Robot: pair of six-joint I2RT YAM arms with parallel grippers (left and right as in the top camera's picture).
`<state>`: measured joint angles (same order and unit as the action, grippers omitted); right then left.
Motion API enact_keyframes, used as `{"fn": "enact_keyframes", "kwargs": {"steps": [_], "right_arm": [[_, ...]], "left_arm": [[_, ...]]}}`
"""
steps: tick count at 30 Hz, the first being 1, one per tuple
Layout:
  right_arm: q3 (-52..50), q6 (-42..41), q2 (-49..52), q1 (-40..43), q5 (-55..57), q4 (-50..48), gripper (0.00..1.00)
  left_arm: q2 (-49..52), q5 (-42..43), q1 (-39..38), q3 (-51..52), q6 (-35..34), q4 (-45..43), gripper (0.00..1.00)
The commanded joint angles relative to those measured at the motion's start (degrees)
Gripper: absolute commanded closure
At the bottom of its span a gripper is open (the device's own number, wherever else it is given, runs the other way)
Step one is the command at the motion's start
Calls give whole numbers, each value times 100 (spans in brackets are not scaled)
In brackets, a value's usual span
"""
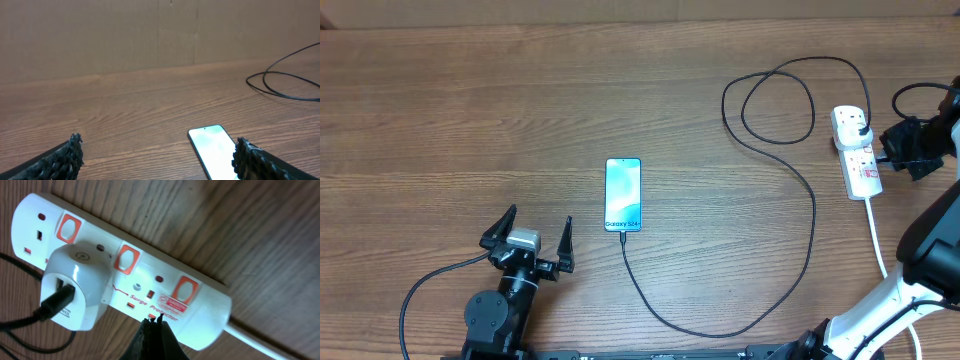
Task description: Plug charger to phone and switch on socket
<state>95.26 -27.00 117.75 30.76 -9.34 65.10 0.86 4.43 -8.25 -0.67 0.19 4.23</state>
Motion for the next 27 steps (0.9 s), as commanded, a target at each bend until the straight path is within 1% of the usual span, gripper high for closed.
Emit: {"fn": "enact_keyframes", "kwargs": {"steps": [1, 10, 20, 27], "right_arm": [[146, 52, 199, 17, -424, -83, 96], [146, -74, 284, 11, -492, -492, 96], [146, -192, 490, 7, -494, -664, 96], [146, -332, 627, 7, -756, -907, 96]], "left_arm": [[-55, -39, 2, 42, 111, -11, 0], [-55, -39, 2, 42, 111, -11, 1], [-55, -39, 2, 42, 111, -11, 0], [-55, -39, 2, 42, 111, -11, 0]]}}
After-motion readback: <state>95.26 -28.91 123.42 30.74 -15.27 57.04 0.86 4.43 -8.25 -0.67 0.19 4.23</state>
